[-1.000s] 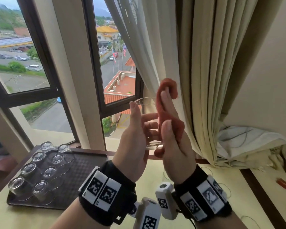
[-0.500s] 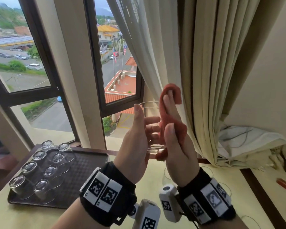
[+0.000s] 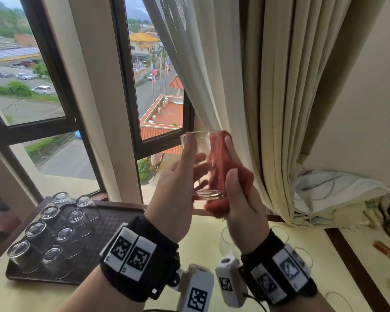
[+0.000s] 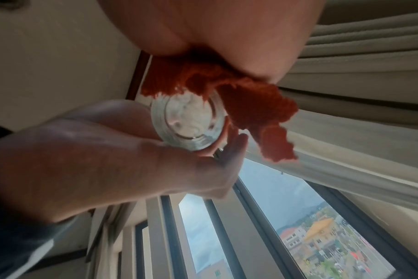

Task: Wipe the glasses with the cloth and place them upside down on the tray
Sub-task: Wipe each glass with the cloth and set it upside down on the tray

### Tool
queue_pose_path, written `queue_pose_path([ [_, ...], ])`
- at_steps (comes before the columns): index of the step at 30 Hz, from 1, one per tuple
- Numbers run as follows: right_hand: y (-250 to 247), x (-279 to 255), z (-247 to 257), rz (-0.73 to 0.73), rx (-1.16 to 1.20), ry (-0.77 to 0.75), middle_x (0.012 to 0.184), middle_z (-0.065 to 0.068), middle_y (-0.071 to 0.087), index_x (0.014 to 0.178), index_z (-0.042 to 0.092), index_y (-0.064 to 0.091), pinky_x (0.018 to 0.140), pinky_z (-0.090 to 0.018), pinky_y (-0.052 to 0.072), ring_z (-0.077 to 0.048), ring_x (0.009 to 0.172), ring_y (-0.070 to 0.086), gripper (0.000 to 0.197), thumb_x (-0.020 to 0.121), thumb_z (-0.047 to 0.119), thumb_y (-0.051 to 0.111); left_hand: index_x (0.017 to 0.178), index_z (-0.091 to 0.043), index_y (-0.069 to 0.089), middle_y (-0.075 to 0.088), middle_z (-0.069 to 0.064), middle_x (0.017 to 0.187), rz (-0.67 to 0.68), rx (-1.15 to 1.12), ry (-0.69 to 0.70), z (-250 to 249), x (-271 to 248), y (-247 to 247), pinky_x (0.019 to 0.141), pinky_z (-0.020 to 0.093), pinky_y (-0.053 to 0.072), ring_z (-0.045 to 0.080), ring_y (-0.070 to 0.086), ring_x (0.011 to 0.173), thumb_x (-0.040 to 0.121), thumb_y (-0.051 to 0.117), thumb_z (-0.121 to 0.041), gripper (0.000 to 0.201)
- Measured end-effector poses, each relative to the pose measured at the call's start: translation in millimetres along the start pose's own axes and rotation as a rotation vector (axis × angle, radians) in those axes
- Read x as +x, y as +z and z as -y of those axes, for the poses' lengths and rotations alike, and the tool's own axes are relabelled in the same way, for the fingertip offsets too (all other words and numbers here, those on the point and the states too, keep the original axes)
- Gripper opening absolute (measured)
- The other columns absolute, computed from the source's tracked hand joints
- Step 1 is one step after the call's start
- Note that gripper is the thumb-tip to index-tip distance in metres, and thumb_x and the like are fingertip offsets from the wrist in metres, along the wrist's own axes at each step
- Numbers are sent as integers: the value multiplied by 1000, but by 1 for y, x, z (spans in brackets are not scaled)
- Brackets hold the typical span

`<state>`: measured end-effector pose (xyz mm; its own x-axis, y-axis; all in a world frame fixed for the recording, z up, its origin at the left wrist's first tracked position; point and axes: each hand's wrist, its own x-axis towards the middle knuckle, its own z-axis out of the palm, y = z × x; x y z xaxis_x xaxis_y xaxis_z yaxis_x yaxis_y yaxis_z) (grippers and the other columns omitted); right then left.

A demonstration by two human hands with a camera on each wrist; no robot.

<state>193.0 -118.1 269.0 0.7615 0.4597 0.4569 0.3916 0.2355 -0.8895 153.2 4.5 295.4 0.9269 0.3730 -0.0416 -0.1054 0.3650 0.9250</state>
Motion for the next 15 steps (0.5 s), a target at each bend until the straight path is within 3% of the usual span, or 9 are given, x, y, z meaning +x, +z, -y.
queue_pose_path([
  [2,-2,9,12,6,13,-43,112,20,75,142,51,53,76,-29,62,-7,100,73,39,108,41,38,123,-12,75,74,20,120,-10,-44,-58,9,-1,5,106,61,55,45,67,125,89,49,-88,87],
  [4,1,7,18,50,-79,-193,134,22,66,153,36,48,94,-35,58,-7,122,65,41,112,33,38,113,-14,81,72,21,119,-37,-78,-83,9,-1,8,110,67,50,48,65,127,89,44,-90,88],
  [5,2,2,15,85,-158,-264,153,15,54,158,26,42,104,-43,53,-14,137,56,47,112,32,38,106,-16,84,75,19,116,-41,-88,-90,7,0,7,110,66,51,45,69,121,90,42,-88,85],
  [7,2,-14,2,171,-278,-304,168,6,36,163,21,36,116,-53,43,-28,151,41,56,111,43,35,98,-20,86,79,20,115,-54,-78,-86,2,3,1,108,62,53,41,73,117,88,40,-88,83],
  [9,0,-30,-13,211,-377,-343,173,5,27,163,17,34,127,-43,29,-26,159,27,59,112,46,30,110,-17,83,77,22,120,-60,-60,-81,-1,8,-9,107,62,53,42,72,120,82,42,-95,93],
  [10,-1,-35,-19,201,-365,-333,173,5,26,163,18,34,124,-39,33,-24,158,29,57,112,44,31,119,-16,80,75,23,125,-59,-46,-74,0,10,-13,107,64,53,44,69,123,81,42,-97,98],
  [12,-3,-34,-22,151,-214,-195,168,5,37,162,37,35,94,-33,56,-25,132,53,52,110,40,38,124,-13,76,71,27,128,-52,-24,-56,2,11,-14,107,63,53,46,68,123,88,35,-94,98],
  [13,-3,-29,-21,125,-135,-117,160,1,49,159,48,37,81,-30,57,-25,115,60,51,109,39,39,121,-11,77,72,27,121,-49,-11,-54,3,10,-14,103,59,55,43,72,114,92,31,-89,95],
  [15,-4,-14,-14,51,-36,-5,134,-3,70,142,64,50,77,-27,57,-19,102,68,45,107,39,39,116,-9,76,73,22,105,-18,-9,-62,6,6,-6,87,47,61,31,75,93,97,28,-82,90],
])
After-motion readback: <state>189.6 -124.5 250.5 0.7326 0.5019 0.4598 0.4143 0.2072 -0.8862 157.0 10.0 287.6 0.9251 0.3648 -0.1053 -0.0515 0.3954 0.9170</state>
